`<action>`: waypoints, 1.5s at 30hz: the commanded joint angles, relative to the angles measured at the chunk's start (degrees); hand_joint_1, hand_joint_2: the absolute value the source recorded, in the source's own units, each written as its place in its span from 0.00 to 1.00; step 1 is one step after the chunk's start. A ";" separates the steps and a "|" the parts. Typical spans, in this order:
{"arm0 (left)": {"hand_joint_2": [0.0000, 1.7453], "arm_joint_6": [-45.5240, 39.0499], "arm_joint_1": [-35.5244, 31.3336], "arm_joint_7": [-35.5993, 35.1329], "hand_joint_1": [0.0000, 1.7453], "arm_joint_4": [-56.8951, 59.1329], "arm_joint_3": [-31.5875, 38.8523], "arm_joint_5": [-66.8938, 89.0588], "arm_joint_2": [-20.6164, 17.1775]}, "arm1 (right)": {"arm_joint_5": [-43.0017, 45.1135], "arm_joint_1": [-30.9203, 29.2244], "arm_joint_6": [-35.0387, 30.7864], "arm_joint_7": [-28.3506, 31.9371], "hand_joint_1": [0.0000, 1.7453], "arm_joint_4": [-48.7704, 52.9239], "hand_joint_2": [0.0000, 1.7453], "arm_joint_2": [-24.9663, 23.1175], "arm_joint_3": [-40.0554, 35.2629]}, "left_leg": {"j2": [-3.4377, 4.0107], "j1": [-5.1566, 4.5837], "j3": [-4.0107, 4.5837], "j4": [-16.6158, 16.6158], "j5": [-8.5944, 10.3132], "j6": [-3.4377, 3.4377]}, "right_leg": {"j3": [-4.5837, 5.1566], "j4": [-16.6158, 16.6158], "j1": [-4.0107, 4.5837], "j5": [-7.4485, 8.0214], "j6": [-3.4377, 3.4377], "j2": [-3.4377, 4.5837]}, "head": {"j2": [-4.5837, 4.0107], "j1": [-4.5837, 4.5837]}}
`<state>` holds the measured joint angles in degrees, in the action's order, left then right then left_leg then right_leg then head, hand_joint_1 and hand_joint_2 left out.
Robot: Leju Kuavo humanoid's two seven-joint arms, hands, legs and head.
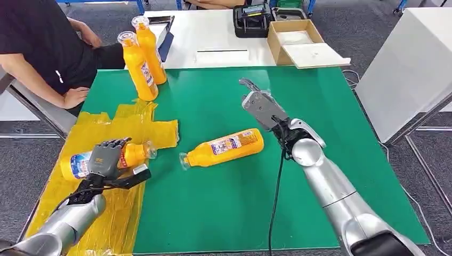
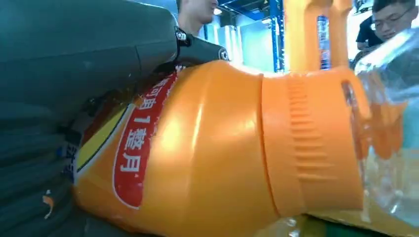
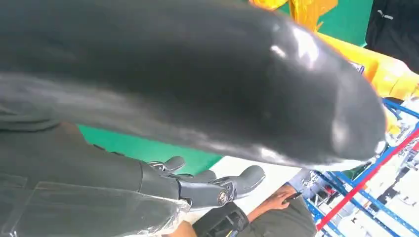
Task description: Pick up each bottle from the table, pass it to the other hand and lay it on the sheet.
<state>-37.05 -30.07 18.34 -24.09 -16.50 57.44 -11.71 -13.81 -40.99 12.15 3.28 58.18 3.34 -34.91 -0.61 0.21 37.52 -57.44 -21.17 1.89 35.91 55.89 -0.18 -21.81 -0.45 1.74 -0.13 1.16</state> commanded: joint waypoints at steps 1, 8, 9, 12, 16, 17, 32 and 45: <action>1.00 1.09 3.54 4.02 1.00 2.55 -0.88 -3.71 4.88 | -0.36 -5.35 -0.30 0.76 0.00 -8.85 0.00 -3.10 -3.68 | 0.08 -0.13 -0.24 0.06 -0.03 -0.04 | -0.20 -0.01 -0.11 -0.05 0.05 -0.08 | 0.00 0.00; 1.00 1.18 4.46 5.64 1.00 0.58 -1.91 -5.31 5.83 | -0.45 -5.53 -0.50 1.05 0.00 -9.79 0.00 -3.52 -3.64 | -0.21 -0.17 -0.27 0.07 0.10 -0.01 | -0.25 -0.03 -0.11 -0.06 0.06 -0.33 | 0.00 0.02; 1.00 1.23 4.46 5.61 1.00 0.54 -1.96 -5.35 5.73 | -0.45 -5.47 -0.46 1.12 0.00 -9.79 0.00 -3.42 -3.64 | -0.34 -0.17 -0.26 0.06 0.13 0.01 | -0.28 -0.02 -0.10 -0.07 0.06 -0.45 | 0.00 0.00; 1.00 1.87 4.43 6.72 1.00 -0.12 -2.52 -6.34 5.90 | -0.52 -5.53 -0.46 1.21 0.00 -9.94 0.00 -3.79 -3.55 | -0.36 -0.21 -0.28 0.08 0.13 0.00 | -0.30 -0.05 -0.12 -0.06 0.08 -0.50 | 0.00 0.00; 0.00 4.97 3.73 5.35 0.00 0.42 -4.57 -6.54 5.93 | -0.92 -5.94 -0.46 1.34 0.00 -10.81 0.00 -4.76 -3.50 | -0.47 -0.24 -0.28 0.08 0.15 0.01 | -0.31 -0.03 -0.15 -0.09 0.07 -0.59 | 0.00 0.00; 0.00 4.95 3.57 4.70 0.00 0.37 -5.11 -6.80 5.85 | -1.13 -6.12 -0.37 1.32 0.00 -10.99 0.00 -4.93 -3.47 | -0.42 -0.25 -0.30 0.06 0.12 -0.01 | -0.32 -0.02 -0.16 -0.10 0.07 -0.59 | 0.00 0.00; 0.00 11.10 0.78 9.56 0.00 -5.81 -6.23 -21.46 3.10 | -1.81 -5.58 0.65 0.25 0.00 -9.29 0.00 -4.15 -3.04 | -0.54 -0.18 -0.07 -0.04 0.19 -0.01 | -0.15 0.04 -0.15 -0.07 0.05 -0.71 | 0.00 -0.02; 0.00 11.19 0.98 9.40 0.00 -6.25 -6.39 -21.69 2.94 | -1.77 -5.54 0.69 0.25 0.00 -9.21 0.00 -4.07 -3.01 | -0.53 -0.05 0.02 -0.02 0.21 0.04 | -0.05 0.02 -0.02 -0.04 0.06 -0.64 | 0.00 -0.02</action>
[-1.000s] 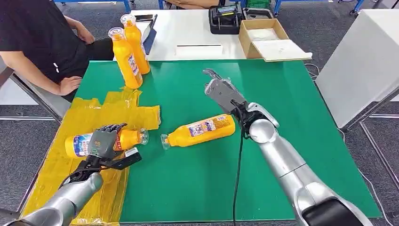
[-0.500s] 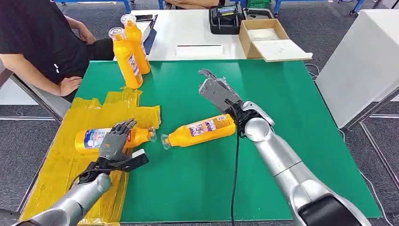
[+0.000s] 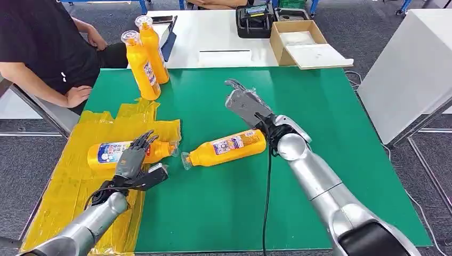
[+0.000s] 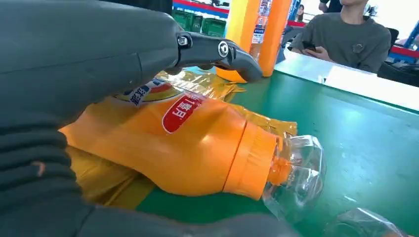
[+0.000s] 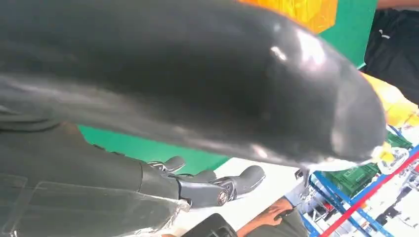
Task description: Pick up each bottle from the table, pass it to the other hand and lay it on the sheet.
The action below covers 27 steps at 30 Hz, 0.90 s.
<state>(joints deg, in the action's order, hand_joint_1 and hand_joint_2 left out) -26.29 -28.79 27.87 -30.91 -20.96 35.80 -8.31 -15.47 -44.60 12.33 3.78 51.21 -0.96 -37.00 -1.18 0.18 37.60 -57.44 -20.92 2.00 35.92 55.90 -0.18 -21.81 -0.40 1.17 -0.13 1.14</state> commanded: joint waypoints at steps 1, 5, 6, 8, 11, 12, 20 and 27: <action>0.00 0.21 -0.11 -0.02 0.00 0.43 -1.95 -0.16 -0.39 | -0.12 -1.98 0.57 -0.28 0.00 -2.24 0.00 0.21 -0.95 | 0.08 -0.04 -0.11 -0.02 -0.08 -0.10 | -0.09 0.03 -0.03 -0.07 0.02 -0.07 | 0.00 0.00; 0.00 8.75 1.82 4.07 0.00 -11.60 4.11 -16.45 -2.70 | -0.84 -1.18 0.18 -0.43 0.00 -2.55 0.00 1.45 -1.72 | 0.05 -0.01 -0.03 -0.05 -0.07 -0.11 | -0.04 0.03 0.01 -0.06 0.01 -0.10 | 0.00 0.00; 0.00 12.46 3.19 3.58 0.00 -16.87 5.79 -20.76 -3.87 | -1.48 -0.81 -0.06 -0.18 0.00 -2.54 0.00 1.93 -2.15 | 0.02 0.03 0.05 -0.04 -0.04 -0.08 | 0.02 0.00 0.04 -0.02 0.00 -0.08 | 0.00 0.00; 0.00 20.24 6.88 0.84 0.00 -30.09 12.61 -34.84 -5.88 | -2.22 0.18 -0.37 0.36 0.00 -2.85 0.00 3.33 -2.82 | 0.05 0.05 0.04 -0.06 -0.05 -0.10 | 0.01 -0.01 0.06 -0.03 -0.01 -0.08 | 0.00 -0.02; 0.00 24.80 8.23 0.85 0.00 -39.96 18.90 -44.84 -6.80 | -3.19 1.14 -0.66 1.58 0.00 -4.18 0.00 4.62 -3.86 | 0.18 0.05 -0.06 -0.17 -0.22 -0.19 | -0.08 0.08 0.08 -0.16 0.01 -0.09 | 0.00 0.00; 0.00 25.25 8.36 0.83 0.00 -41.65 19.57 -45.55 -6.77 | -4.13 1.65 -1.23 1.71 0.00 -4.78 1.00 4.72 -4.17 | 0.15 0.10 0.09 -0.09 -0.07 -0.10 | 0.08 0.00 0.11 -0.03 -0.01 0.00 | 0.00 0.00; 0.00 26.00 0.34 1.09 0.00 -40.19 13.47 -44.54 -0.78 | -17.05 2.85 -5.86 -0.25 0.00 -13.75 1.00 4.59 -9.32 | -0.13 0.02 0.05 -0.11 -0.07 -0.13 | -0.03 0.03 0.04 -0.16 0.04 -0.41 | 0.00 0.00; 0.00 25.38 -0.43 1.35 0.00 -40.88 12.46 -44.54 0.66 | -22.74 2.08 -4.90 -0.42 0.00 -18.24 1.00 2.36 -11.27 | 0.14 -0.01 0.12 -0.04 -0.08 -0.12 | 0.09 0.00 0.01 -0.08 0.01 -0.13 | 0.00 0.00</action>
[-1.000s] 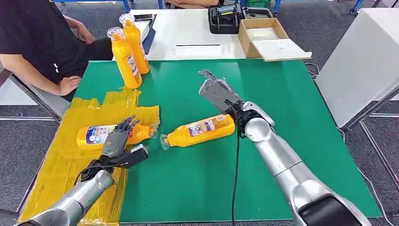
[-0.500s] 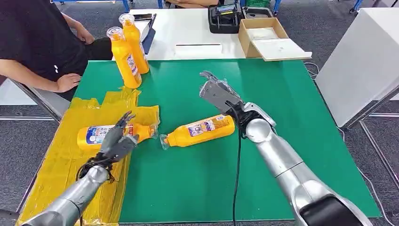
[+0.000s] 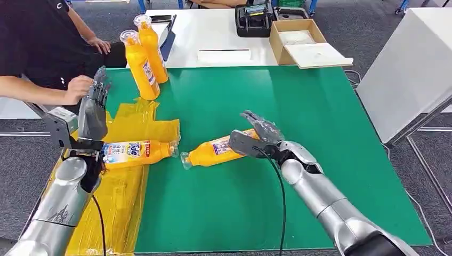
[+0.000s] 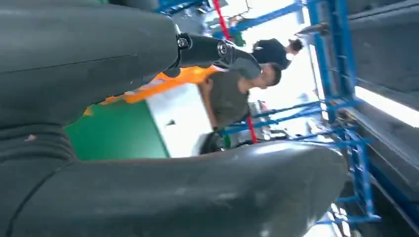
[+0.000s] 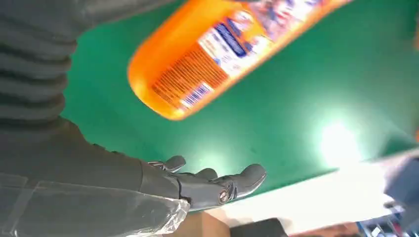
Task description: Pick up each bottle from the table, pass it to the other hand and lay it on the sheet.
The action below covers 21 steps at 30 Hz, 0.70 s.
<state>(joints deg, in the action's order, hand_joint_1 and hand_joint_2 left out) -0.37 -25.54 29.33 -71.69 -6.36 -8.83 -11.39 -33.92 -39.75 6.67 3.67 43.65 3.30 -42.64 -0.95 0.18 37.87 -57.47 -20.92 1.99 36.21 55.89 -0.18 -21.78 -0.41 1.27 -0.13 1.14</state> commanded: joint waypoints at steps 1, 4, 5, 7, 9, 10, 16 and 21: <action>0.00 -0.55 -3.71 -0.09 0.00 -0.11 -2.09 -0.01 3.89 | -4.86 -3.07 1.05 -0.29 0.00 -11.16 1.00 -2.07 -6.05 | -0.07 0.01 -0.08 -0.03 -0.04 -0.09 | -0.11 0.01 0.01 -0.07 0.00 -0.17 | 0.00 -0.02; 0.00 -0.54 -3.67 -0.10 0.00 -0.09 -2.16 0.02 3.96 | -4.94 -3.33 1.09 -0.23 0.00 -11.50 1.00 -2.19 -6.01 | -0.05 -0.02 -0.17 -0.06 -0.10 -0.13 | -0.18 0.06 0.00 -0.13 0.00 -0.20 | 0.00 0.00; 0.00 -0.54 -3.67 -0.10 0.00 -0.09 -2.16 0.02 3.96 | -4.94 -3.33 1.09 -0.23 0.00 -11.50 1.00 -2.19 -6.01 | -0.07 -0.01 -0.08 -0.03 -0.04 -0.09 | -0.10 0.03 0.00 -0.08 0.00 -0.17 | 0.00 0.02; 0.00 -0.54 -3.67 -0.10 0.00 -0.09 -2.16 0.02 3.96 | -4.94 -3.33 1.09 -0.23 0.00 -11.50 1.00 -2.19 -6.01 | -0.06 -0.01 -0.13 -0.06 -0.08 -0.11 | -0.15 0.06 -0.01 -0.11 0.01 -0.19 | 0.00 0.00; 0.00 -0.71 -3.80 0.37 0.00 0.13 -2.18 0.51 4.21 | -5.43 -3.77 1.29 0.02 0.00 -13.10 1.00 -2.65 -5.90 | -0.03 0.00 -0.12 -0.05 -0.07 -0.10 | -0.13 0.05 0.00 -0.09 0.01 -0.15 | 0.00 0.00; 0.00 -0.54 -3.87 0.52 0.00 0.10 -2.30 0.37 4.60 | -5.91 -3.97 1.35 0.03 0.00 -13.86 1.00 -2.90 -6.13 | 0.01 -0.02 -0.19 -0.08 -0.12 -0.13 | -0.19 0.08 -0.01 -0.13 0.01 -0.15 | 0.00 0.02; 0.00 -0.47 -5.38 1.16 0.00 1.88 -3.55 0.25 4.78 | -9.51 -6.45 0.86 -0.41 0.00 -18.57 1.00 -5.32 -6.78 | -0.03 -0.01 -0.16 -0.11 -0.10 -0.13 | -0.15 0.11 -0.01 -0.12 0.03 -0.17 | 0.00 0.00; 0.00 -0.03 -6.49 1.88 0.00 2.81 -4.03 -0.47 4.67 | -11.61 -8.77 2.83 -1.48 0.00 -21.48 1.00 -7.24 -7.75 | -0.01 0.00 -0.08 -0.06 -0.04 -0.10 | -0.06 0.07 -0.01 -0.06 0.00 -0.09 | 0.00 0.00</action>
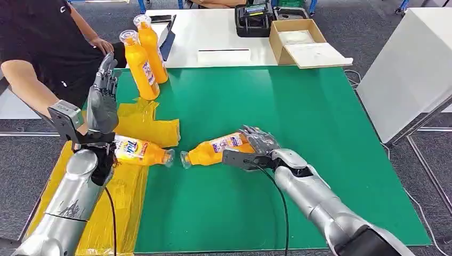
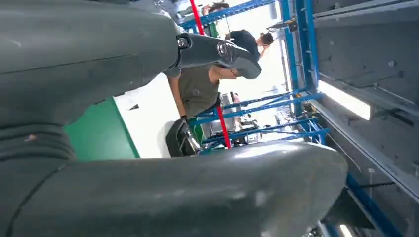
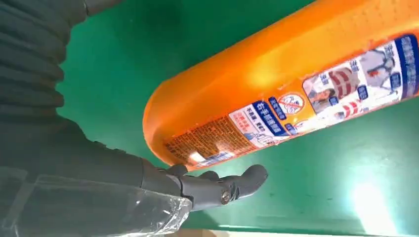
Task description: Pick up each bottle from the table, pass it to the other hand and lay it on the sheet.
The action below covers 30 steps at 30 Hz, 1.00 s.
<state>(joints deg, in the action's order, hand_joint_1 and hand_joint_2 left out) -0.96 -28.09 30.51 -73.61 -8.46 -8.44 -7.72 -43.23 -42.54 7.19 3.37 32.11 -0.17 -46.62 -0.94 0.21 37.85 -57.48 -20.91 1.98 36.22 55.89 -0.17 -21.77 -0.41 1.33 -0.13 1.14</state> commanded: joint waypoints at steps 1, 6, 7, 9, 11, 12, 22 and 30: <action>0.00 0.52 -4.06 0.94 0.00 4.64 -1.96 -1.14 0.90 | -3.01 -6.27 2.61 -1.51 0.00 -11.12 1.00 -4.47 -4.10 | 0.02 -0.05 -0.11 -0.07 -0.08 -0.12 | -0.10 0.10 -0.03 -0.10 0.01 -0.14 | 0.00 0.00; 0.00 0.18 -3.73 1.46 0.00 4.04 -1.55 -1.64 0.97 | -4.14 -6.33 3.62 -2.26 0.00 -12.94 1.00 -5.44 -4.73 | -0.04 -0.02 -0.13 -0.02 -0.05 -0.11 | -0.15 0.03 -0.01 -0.09 0.00 -0.17 | 0.00 0.02; 0.00 0.10 -3.68 1.57 0.00 3.87 -1.47 -1.68 1.01 | -5.04 -6.45 4.71 -2.64 0.00 -13.71 1.00 -5.74 -5.31 | 0.08 -0.04 -0.23 -0.04 -0.12 -0.15 | -0.21 0.05 -0.02 -0.12 0.00 -0.10 | 0.00 0.02; 0.00 -0.20 -3.68 1.79 0.00 3.79 -1.14 -1.93 1.27 | -6.09 -6.46 6.51 -3.05 0.00 -14.78 1.00 -6.04 -6.48 | 0.01 -0.03 -0.25 -0.05 -0.12 -0.16 | -0.26 0.07 -0.01 -0.15 0.01 -0.18 | 0.00 0.00; 0.00 -0.58 -3.40 1.99 0.00 3.32 -0.77 -2.03 1.55 | -7.25 -6.54 8.85 -3.40 0.00 -16.00 1.00 -6.63 -7.72 | 0.04 0.00 -0.16 0.00 -0.05 -0.10 | -0.16 0.00 0.01 -0.06 0.00 -0.07 | 0.00 0.00; 0.00 -0.79 -3.20 2.07 0.00 3.10 -0.58 -2.07 1.64 | -8.18 -6.58 9.86 -3.57 0.00 -16.33 1.00 -6.84 -8.67 | -0.01 -0.01 -0.21 0.00 -0.06 -0.11 | -0.21 0.00 0.01 -0.09 0.00 -0.14 | 0.00 0.00; 0.00 -2.01 -1.26 2.98 0.00 1.25 0.81 -2.38 1.54 | -10.82 -5.41 15.56 -2.49 1.00 -17.13 1.00 -7.07 -11.69 | 0.31 0.02 -0.63 0.10 -0.10 -0.20 | -0.55 -0.13 0.04 -0.03 -0.01 0.11 | 0.00 0.00; 0.00 -2.27 -0.29 2.97 0.00 0.30 1.25 -2.60 1.30 | -11.47 -4.82 17.20 -1.26 1.00 -17.09 1.00 -6.75 -12.74 | 0.31 0.04 -1.00 0.14 -0.17 -0.26 | -0.87 -0.18 0.06 -0.02 -0.03 0.20 | 0.00 0.02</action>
<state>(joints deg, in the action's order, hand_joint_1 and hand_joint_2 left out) -3.19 -28.39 33.57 -74.31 -8.35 -10.80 -7.21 -54.53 -51.47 21.46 1.20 19.45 -6.62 -55.47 -0.50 0.21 36.99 -57.44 -21.08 1.81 35.56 55.85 -0.15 -21.76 -0.45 1.78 -0.13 1.16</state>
